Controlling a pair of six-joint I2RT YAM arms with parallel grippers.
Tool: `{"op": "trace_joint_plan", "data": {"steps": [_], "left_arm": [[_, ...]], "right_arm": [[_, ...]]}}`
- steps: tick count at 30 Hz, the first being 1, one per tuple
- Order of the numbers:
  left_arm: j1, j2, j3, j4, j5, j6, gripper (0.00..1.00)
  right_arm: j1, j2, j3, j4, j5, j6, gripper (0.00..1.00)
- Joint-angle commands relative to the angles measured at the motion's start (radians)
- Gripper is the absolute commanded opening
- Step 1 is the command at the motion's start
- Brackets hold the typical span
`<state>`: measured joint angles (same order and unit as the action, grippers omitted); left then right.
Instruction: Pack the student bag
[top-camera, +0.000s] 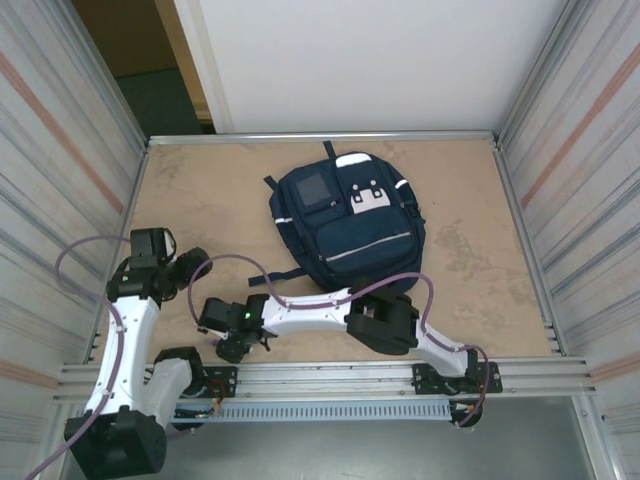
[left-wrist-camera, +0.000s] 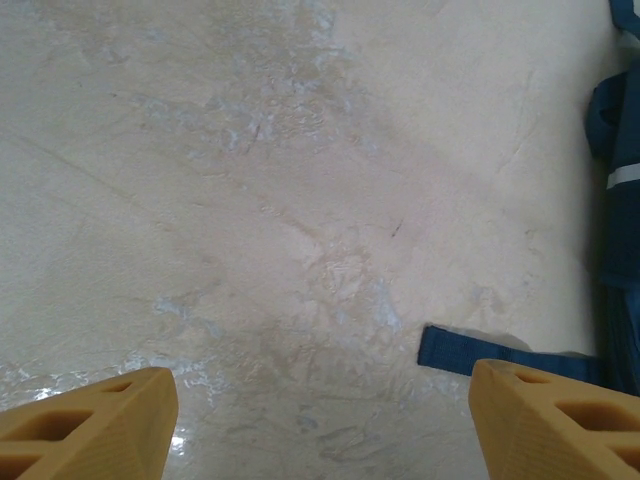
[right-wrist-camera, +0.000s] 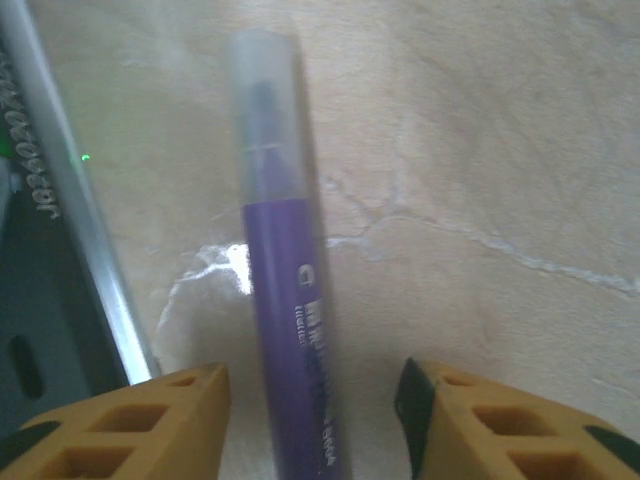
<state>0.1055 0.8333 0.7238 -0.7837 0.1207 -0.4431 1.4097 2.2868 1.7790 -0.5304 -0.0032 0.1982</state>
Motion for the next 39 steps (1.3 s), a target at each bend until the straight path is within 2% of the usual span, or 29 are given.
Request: {"op": "trace_joint_plan", "data": {"steps": [1,4,8,13,15,19,24,32,35,39], "left_arm": [[0.009,-0.028,-0.017,0.022,0.042,0.024,0.77],[0.008,-0.028,-0.018,0.042,0.137,0.041,0.76],[0.008,-0.001,-0.029,0.12,0.401,0.111,0.75],[0.0,0.004,-0.004,0.154,0.453,0.066,0.72],[-0.039,0.006,-0.006,0.193,0.433,0.065,0.71],[-0.242,0.047,0.008,0.255,0.298,0.113,0.71],[-0.463,0.119,0.015,0.435,0.214,0.197,0.72],[-0.624,0.283,0.061,0.631,0.184,0.359,0.71],[-0.712,0.344,0.092,0.655,0.117,0.44,0.69],[-0.83,0.447,0.105,0.74,0.124,0.57,0.67]], "right_arm": [[0.019,0.032,0.003,-0.088,0.112,-0.002,0.42],[0.026,0.019,-0.029,-0.104,0.159,0.019,0.31],[0.023,-0.084,-0.163,-0.053,0.175,0.061,0.24],[-0.025,-0.247,-0.346,-0.012,0.17,0.157,0.2],[-0.059,-0.326,-0.438,0.02,0.16,0.201,0.2],[-0.135,-0.503,-0.61,0.092,0.141,0.294,0.18],[-0.248,-0.729,-0.763,0.144,0.12,0.396,0.17],[-0.495,-1.061,-0.873,0.079,0.052,0.448,0.15],[-0.616,-1.17,-0.892,0.029,0.016,0.448,0.15],[-0.782,-1.29,-0.898,-0.033,-0.077,0.442,0.15]]}}
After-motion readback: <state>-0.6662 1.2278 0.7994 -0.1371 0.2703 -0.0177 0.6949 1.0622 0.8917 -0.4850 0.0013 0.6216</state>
